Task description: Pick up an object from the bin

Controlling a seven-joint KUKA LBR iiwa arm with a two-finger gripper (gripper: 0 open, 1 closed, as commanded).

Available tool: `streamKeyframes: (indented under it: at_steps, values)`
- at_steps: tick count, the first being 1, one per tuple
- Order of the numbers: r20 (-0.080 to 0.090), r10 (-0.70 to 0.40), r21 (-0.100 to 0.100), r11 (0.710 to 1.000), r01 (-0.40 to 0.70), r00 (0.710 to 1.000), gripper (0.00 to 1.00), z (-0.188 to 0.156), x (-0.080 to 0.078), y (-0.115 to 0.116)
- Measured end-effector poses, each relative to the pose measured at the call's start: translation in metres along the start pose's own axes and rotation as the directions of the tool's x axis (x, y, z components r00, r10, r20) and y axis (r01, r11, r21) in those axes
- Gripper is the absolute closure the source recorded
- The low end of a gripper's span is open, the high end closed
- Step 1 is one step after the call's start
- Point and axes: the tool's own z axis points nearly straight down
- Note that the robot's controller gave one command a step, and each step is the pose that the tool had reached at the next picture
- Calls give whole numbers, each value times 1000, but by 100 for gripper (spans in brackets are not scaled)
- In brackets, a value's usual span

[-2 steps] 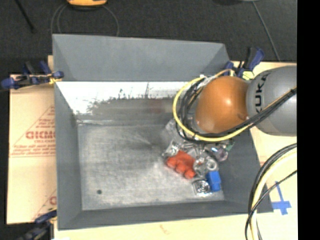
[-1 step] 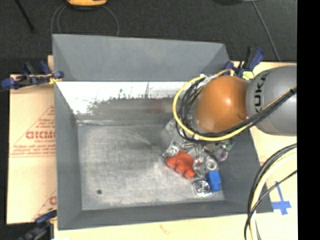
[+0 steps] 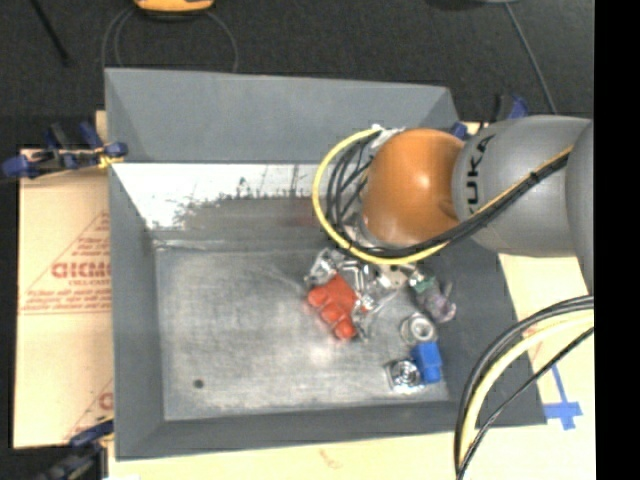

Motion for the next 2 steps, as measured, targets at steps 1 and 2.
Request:
streamKeyframes:
  at_steps: [1,2]
  values:
    - [3,97,2,995,-97,995,100,-1,-12,10]
    - [4,92,1,996,-92,996,100,-123,-6,-23]
